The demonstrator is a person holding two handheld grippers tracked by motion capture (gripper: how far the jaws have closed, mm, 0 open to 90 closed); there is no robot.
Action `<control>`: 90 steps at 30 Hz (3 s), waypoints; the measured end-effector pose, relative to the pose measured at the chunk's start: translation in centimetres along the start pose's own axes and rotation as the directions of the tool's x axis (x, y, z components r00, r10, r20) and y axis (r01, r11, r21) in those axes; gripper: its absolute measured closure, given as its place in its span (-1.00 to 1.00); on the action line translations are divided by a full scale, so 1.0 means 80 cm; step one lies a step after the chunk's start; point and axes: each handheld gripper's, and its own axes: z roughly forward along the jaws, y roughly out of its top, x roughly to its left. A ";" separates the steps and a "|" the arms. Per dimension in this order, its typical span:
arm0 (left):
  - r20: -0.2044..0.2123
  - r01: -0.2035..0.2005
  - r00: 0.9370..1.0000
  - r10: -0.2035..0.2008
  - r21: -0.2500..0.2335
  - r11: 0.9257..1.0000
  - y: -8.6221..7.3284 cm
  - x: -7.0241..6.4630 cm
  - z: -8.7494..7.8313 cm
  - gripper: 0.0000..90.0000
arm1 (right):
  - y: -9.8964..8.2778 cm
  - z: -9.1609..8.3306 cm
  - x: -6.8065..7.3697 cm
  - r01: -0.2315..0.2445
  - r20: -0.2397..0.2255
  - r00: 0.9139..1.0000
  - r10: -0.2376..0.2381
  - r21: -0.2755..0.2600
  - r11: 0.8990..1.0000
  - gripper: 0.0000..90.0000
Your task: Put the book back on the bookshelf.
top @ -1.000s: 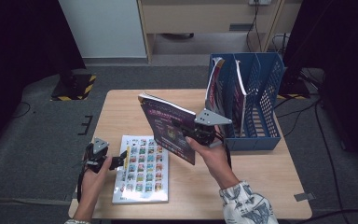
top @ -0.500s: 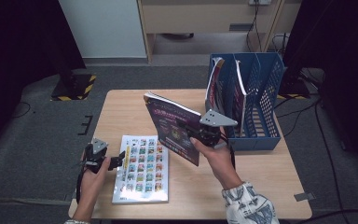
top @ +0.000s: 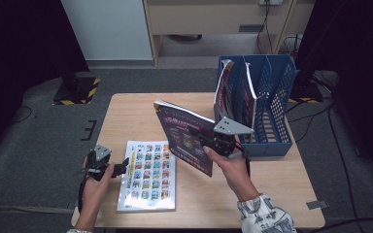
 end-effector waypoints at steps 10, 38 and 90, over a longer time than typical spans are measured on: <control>-0.002 -0.010 1.000 0.010 0.007 1.000 0.000 -0.001 0.002 -0.88 | 0.000 -0.025 -0.005 0.006 0.008 1.000 -0.006 0.017 1.000 0.86; 0.000 -0.014 1.000 0.014 0.014 1.000 -0.002 -0.002 0.002 -0.88 | -0.020 -0.079 -0.020 -0.021 0.040 0.999 0.021 0.016 1.000 0.86; -0.003 -0.014 1.000 0.015 0.011 1.000 -0.002 -0.002 0.001 -0.88 | -0.008 -0.174 -0.054 -0.056 0.161 0.985 0.055 0.002 0.998 0.86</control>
